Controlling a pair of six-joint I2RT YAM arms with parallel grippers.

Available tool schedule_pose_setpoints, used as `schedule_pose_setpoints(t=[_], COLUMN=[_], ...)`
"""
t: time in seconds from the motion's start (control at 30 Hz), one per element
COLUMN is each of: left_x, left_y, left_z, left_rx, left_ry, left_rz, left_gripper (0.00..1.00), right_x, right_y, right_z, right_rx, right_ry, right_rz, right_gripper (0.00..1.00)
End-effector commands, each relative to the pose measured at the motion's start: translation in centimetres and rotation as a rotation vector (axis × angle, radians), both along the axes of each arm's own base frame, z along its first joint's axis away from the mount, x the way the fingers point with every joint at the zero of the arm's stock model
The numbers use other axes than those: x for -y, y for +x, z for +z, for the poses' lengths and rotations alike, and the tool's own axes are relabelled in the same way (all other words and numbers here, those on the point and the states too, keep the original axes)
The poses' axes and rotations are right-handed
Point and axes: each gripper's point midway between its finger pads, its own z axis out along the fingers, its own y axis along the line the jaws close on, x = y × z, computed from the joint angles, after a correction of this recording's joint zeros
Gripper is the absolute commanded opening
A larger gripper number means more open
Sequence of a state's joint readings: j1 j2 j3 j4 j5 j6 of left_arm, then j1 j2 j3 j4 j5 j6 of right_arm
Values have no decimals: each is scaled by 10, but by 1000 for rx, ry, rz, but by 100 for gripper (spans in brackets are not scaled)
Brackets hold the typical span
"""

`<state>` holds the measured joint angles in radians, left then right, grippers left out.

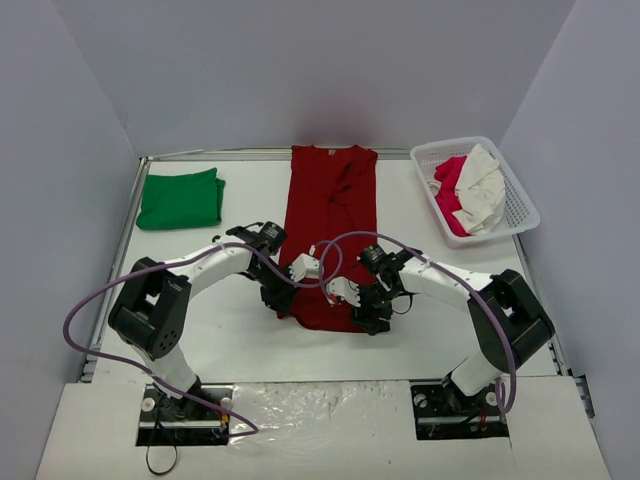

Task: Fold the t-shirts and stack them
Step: Grab the bottom of the folded rectangular tshirt with both arms

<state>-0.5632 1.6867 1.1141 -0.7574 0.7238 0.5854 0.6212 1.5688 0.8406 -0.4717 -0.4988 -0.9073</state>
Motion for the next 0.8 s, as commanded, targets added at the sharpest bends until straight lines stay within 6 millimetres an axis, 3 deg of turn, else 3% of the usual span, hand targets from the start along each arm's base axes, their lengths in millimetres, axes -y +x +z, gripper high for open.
schedule_pose_setpoints(t=[0.0,0.13,0.23,0.43,0.57,0.77], left_x=[4,3,3,4,2,-3], left_y=[-1,-1,0,0,0,0], left_z=[5,7,9,11,10,17], left_rx=[4,3,-1,0,1,18], left_ry=[-29,-33,-40,-46,-40,-26], left_rz=[-12,-9,-1,-1,-4,-6], left_gripper=[2,2,3,2,2,2], right_x=[6,10,11,19,25,26], right_y=[-7,-7,-8,-13,-13,-13], right_z=[-10,-15,-14,-12,-8,20], right_rx=[-43,-38,-27,-14,6,-3], right_ry=[-47,-87,-104,-121,-130,-91], right_rz=[-3,-9,-16,-32,-50,-81], right_gripper=[55,49,27,9,1,0])
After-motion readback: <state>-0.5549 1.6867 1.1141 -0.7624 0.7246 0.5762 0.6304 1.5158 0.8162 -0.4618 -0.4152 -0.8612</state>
